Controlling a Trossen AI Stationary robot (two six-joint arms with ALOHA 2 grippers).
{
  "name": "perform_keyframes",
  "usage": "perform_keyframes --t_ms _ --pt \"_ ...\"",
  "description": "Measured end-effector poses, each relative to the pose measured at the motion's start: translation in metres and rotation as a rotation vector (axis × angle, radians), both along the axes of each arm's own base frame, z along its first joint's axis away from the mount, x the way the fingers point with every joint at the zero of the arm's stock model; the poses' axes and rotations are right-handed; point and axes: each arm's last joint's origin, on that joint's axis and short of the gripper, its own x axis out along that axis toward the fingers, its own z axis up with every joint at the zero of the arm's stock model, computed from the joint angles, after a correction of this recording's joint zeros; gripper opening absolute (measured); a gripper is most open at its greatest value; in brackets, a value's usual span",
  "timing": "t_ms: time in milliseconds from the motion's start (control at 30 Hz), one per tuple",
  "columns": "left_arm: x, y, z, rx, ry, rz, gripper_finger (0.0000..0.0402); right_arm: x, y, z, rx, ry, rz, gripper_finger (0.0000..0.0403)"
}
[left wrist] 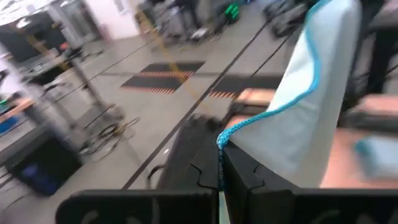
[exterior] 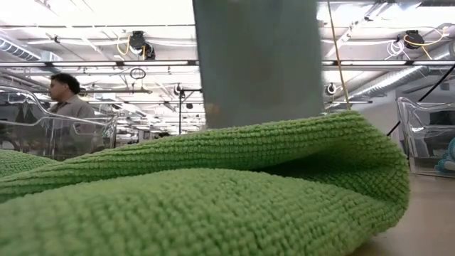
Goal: Sort microfiber towel by color & place in baskets
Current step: Fold the blue microfiber towel
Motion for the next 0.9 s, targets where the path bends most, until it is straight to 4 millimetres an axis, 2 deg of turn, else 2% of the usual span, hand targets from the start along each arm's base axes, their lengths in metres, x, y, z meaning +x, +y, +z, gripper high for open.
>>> perform_keyframes --t_ms 200,300,400,533,700,800,900 --pt "-0.02 -0.036 0.034 -0.034 -0.141 -0.167 0.0011 -0.019 0.014 0.015 0.097 -0.086 0.207 0.0" --pt "-0.027 -0.047 0.036 -0.039 -0.13 -0.217 0.0005 -0.022 0.018 0.013 0.075 -0.064 0.232 0.0" --pt "-0.03 -0.045 0.028 -0.098 -0.08 -0.192 0.0008 -0.017 0.014 0.001 0.053 0.033 0.121 0.0" --pt "-0.021 -0.032 -0.001 -0.198 0.052 -0.049 0.0004 0.0 0.004 -0.035 0.023 0.237 -0.091 0.0" --pt "-0.009 -0.005 -0.047 -0.271 0.186 0.142 0.0008 0.029 -0.013 -0.101 0.006 0.455 -0.281 0.0" --pt "-0.002 0.014 -0.075 -0.306 0.263 0.226 0.0004 0.044 -0.025 -0.141 0.007 0.539 -0.406 0.0" --pt "0.001 0.03 -0.097 -0.335 0.332 0.281 0.0008 0.057 -0.035 -0.167 0.023 0.528 -0.489 0.0"
